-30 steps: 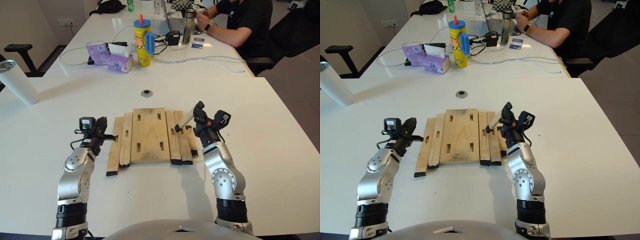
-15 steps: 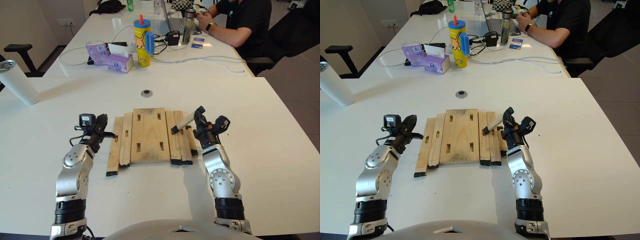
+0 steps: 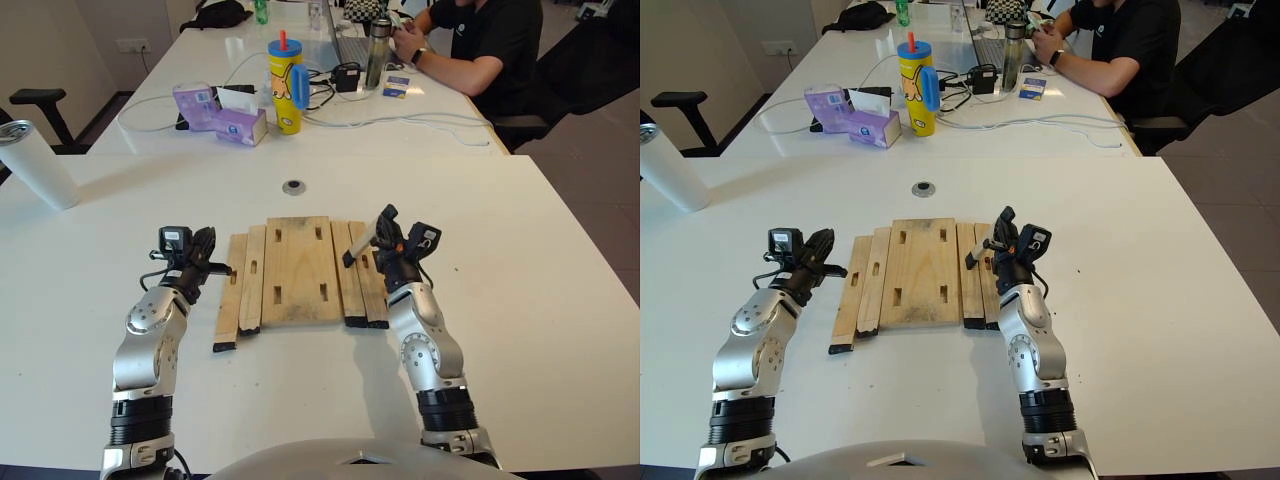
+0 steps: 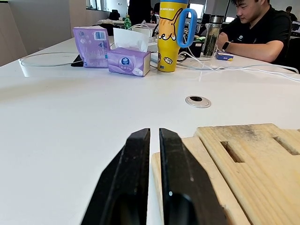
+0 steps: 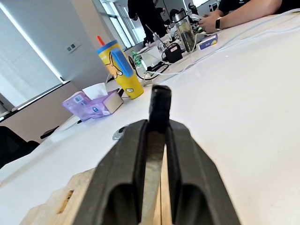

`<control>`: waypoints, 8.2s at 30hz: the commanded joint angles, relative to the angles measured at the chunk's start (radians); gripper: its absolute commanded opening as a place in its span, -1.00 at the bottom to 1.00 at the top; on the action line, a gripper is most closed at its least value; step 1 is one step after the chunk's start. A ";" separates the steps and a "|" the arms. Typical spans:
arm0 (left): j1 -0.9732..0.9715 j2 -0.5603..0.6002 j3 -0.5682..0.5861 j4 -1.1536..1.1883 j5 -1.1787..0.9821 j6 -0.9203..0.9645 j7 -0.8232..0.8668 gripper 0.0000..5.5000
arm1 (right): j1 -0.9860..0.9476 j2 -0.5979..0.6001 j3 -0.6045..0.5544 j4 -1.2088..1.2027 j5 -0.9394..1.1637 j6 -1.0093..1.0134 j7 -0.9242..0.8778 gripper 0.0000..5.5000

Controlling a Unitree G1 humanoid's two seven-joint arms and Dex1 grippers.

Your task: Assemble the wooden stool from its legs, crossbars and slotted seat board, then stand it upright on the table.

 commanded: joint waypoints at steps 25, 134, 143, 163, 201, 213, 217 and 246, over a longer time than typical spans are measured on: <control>0.015 -0.018 -0.002 -0.006 0.005 -0.013 0.021 -0.86 | 0.115 -0.149 0.067 0.204 -0.459 -0.327 0.115 -0.66; 0.144 -0.171 -0.056 -0.049 0.023 -0.137 0.127 -0.86 | 0.010 -0.363 0.043 -0.372 -0.201 0.978 0.264 0.07; 0.138 -0.166 -0.056 -0.048 0.022 -0.121 0.128 -0.86 | -0.023 -0.343 0.053 -0.333 -0.234 0.940 0.251 -0.25; 0.115 -0.202 -0.070 -0.151 -0.164 0.085 0.077 -0.86 | -0.178 -0.417 0.092 -0.266 -0.278 0.410 0.482 -0.25; 0.021 -0.223 0.056 -0.229 -1.215 0.321 0.237 -0.20 | -0.075 -0.486 0.147 -0.411 -0.118 0.317 0.793 -0.25; 0.021 -0.194 0.048 -0.215 -1.201 0.294 0.229 -0.60 | -0.069 -0.500 0.156 -0.417 -0.122 0.311 0.795 -0.25; 0.019 -0.193 0.048 -0.212 -1.205 0.288 0.223 -0.62 | -0.070 -0.501 0.156 -0.415 -0.123 0.311 0.793 -0.02; -0.101 -0.155 0.267 -0.015 -1.046 0.075 0.282 -0.62 | -0.204 -0.516 0.434 0.068 -0.381 0.084 0.986 0.24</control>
